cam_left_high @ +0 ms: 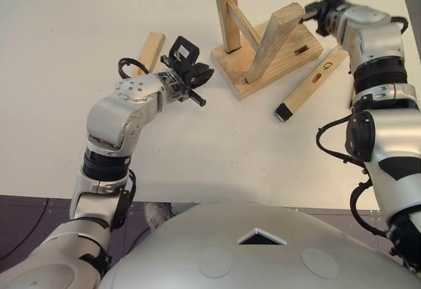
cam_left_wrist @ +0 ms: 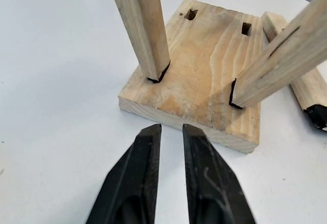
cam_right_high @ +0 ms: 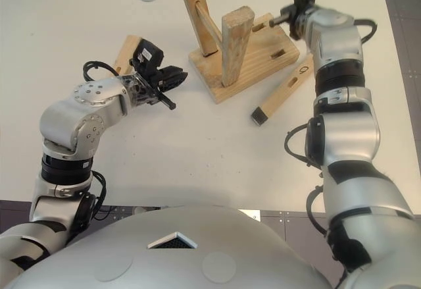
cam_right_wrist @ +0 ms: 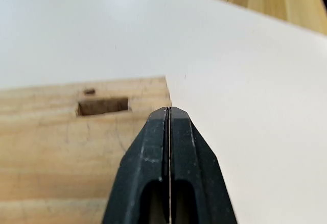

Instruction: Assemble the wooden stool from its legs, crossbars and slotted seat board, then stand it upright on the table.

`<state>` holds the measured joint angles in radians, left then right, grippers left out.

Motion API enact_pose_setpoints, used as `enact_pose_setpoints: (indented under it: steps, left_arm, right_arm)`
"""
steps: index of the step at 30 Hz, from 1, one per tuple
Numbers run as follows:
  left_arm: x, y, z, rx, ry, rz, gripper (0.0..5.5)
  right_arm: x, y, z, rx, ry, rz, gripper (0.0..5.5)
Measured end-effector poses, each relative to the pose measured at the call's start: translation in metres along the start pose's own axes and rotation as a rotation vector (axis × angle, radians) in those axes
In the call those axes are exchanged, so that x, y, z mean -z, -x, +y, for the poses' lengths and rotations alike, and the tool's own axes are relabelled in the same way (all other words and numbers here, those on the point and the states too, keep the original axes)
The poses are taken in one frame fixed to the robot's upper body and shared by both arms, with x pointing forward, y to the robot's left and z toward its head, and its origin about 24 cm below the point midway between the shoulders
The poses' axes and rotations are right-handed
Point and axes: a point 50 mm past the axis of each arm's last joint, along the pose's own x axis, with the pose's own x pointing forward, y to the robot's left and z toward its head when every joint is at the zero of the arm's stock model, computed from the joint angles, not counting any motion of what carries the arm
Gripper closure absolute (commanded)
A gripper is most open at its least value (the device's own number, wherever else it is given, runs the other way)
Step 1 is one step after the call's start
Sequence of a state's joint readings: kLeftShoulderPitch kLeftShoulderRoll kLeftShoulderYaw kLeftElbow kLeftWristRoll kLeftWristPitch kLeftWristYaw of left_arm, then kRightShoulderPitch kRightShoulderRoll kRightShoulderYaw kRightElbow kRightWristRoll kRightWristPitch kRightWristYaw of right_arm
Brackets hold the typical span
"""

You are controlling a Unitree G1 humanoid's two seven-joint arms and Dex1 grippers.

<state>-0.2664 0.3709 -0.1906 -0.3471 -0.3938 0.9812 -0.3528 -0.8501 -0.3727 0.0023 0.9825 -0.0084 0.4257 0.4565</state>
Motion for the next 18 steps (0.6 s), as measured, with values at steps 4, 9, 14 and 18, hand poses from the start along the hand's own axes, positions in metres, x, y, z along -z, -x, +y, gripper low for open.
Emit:
enact_pose_setpoints:
  steps: [4, 9, 14, 18]
  left_arm:
    - [-0.003, -0.001, -0.005, 0.021, 0.01, -0.005, 4.77]
    - [0.0, -0.002, -0.008, 0.05, 0.007, 0.021, 4.77]
    - [0.001, -0.002, -0.007, 0.052, 0.01, 0.033, 4.77]
    - [0.021, 0.002, 0.011, -0.055, -0.006, 0.152, 4.77]
  right_arm:
    - [0.013, 0.002, -0.012, 0.031, -0.002, 0.013, 5.5]
    - [0.027, 0.003, -0.016, 0.011, -0.03, 0.073, 5.5]
    - [0.029, 0.003, 0.005, -0.196, 0.086, 0.147, 5.5]
    - [0.027, 0.011, 0.013, -0.278, 0.191, 0.161, 5.5]
